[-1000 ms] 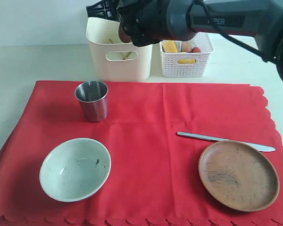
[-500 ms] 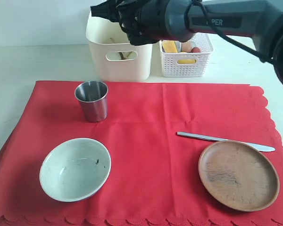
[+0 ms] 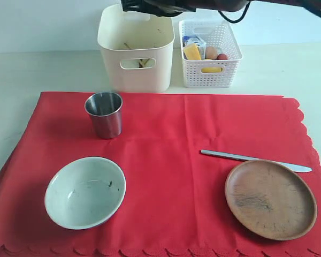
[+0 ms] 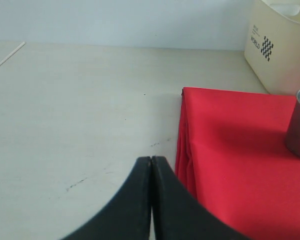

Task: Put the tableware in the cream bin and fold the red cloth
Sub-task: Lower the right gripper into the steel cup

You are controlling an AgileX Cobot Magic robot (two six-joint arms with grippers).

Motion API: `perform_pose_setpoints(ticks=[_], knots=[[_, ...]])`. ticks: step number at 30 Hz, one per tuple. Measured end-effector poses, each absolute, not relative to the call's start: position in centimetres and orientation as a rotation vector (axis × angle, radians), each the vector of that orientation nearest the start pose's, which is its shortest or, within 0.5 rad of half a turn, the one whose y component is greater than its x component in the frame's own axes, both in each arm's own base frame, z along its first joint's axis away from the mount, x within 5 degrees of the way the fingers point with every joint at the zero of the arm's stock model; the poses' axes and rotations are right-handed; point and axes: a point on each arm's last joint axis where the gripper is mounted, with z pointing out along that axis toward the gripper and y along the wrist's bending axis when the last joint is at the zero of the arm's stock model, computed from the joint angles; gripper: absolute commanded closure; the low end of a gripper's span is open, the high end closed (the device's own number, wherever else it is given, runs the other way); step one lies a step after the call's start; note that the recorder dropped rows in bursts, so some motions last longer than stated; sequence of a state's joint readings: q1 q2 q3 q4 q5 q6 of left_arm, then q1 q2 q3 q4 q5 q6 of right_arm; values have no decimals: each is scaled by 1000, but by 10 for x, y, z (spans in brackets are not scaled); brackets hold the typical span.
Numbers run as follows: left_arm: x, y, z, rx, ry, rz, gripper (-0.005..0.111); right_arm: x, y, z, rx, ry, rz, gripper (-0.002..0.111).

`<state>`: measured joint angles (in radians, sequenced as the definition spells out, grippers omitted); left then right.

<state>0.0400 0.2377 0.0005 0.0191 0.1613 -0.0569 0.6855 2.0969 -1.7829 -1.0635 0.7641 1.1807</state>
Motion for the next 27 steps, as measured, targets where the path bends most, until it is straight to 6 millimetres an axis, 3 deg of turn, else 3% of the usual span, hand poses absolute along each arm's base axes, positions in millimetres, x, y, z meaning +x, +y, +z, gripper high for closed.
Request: perform_pose_setpoints(ticks=[8, 14, 19, 24, 27], knots=[[72, 3, 183, -76, 1882, 4, 106, 396, 242, 274, -172, 2192, -438, 108], [72, 3, 183, -76, 1882, 4, 106, 388, 245, 265, -420, 2318, -484, 108], [72, 3, 183, -76, 1882, 4, 106, 378, 254, 256, -704, 2426, -390, 108], [72, 3, 183, -76, 1882, 4, 106, 362, 271, 246, -1003, 2513, -131, 108], [72, 3, 183, -76, 1882, 4, 106, 355, 278, 244, -1079, 2529, 7, 108]])
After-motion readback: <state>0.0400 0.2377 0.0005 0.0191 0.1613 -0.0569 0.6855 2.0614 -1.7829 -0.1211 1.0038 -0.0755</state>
